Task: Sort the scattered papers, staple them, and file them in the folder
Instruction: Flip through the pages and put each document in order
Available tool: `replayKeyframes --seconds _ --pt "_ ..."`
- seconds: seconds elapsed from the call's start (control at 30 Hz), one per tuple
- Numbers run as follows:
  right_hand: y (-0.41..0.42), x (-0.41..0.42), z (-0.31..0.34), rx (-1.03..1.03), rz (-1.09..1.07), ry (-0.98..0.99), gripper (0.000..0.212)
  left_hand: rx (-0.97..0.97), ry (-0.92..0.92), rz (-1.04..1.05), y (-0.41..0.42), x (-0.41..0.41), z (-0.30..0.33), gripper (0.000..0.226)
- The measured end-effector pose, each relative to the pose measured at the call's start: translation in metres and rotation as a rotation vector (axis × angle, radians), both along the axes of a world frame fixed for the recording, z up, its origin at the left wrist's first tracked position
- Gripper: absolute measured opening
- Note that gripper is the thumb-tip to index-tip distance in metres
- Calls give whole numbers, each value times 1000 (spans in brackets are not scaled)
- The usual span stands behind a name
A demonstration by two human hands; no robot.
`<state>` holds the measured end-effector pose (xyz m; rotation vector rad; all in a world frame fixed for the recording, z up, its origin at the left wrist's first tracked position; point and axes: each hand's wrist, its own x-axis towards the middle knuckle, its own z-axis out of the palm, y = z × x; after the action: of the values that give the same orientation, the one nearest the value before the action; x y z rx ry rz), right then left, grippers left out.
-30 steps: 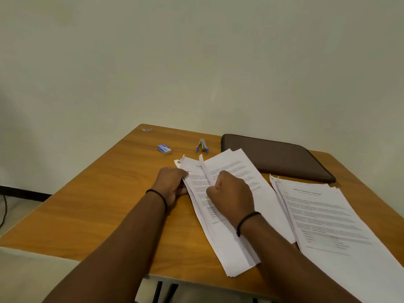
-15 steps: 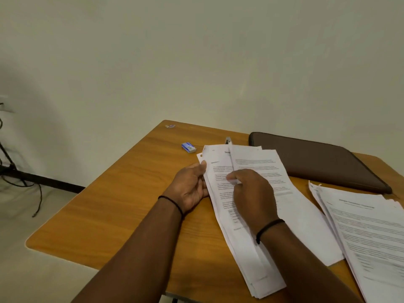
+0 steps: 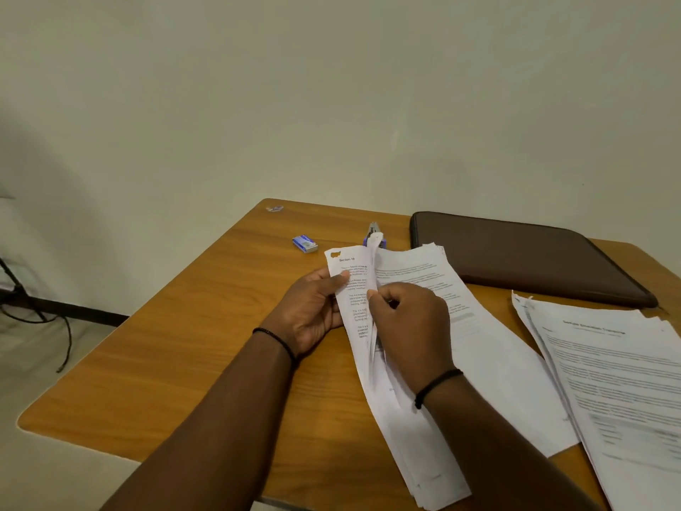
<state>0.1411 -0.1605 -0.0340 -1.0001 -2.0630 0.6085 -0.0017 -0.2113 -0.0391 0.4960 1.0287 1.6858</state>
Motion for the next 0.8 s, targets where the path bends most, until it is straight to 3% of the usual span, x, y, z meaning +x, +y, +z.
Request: replayKeyframes --seconds 0.27,0.37,0.47,0.53,0.67,0.8 --pt "9 7 -1 -198 -7 201 33 -54 -1 31 2 1 -1 28" --pt "9 10 2 -224 12 241 23 -51 -12 51 2 2 0 24" --pt "9 13 5 -237 8 290 44 -52 -30 60 0 2 2 22" --pt "8 14 5 -164 11 251 48 -53 6 48 1 2 1 31" --pt "5 13 1 -23 20 56 27 -42 42 37 1 4 1 26" --pt "-6 9 5 15 43 -137 52 -24 38 28 2 6 2 20"
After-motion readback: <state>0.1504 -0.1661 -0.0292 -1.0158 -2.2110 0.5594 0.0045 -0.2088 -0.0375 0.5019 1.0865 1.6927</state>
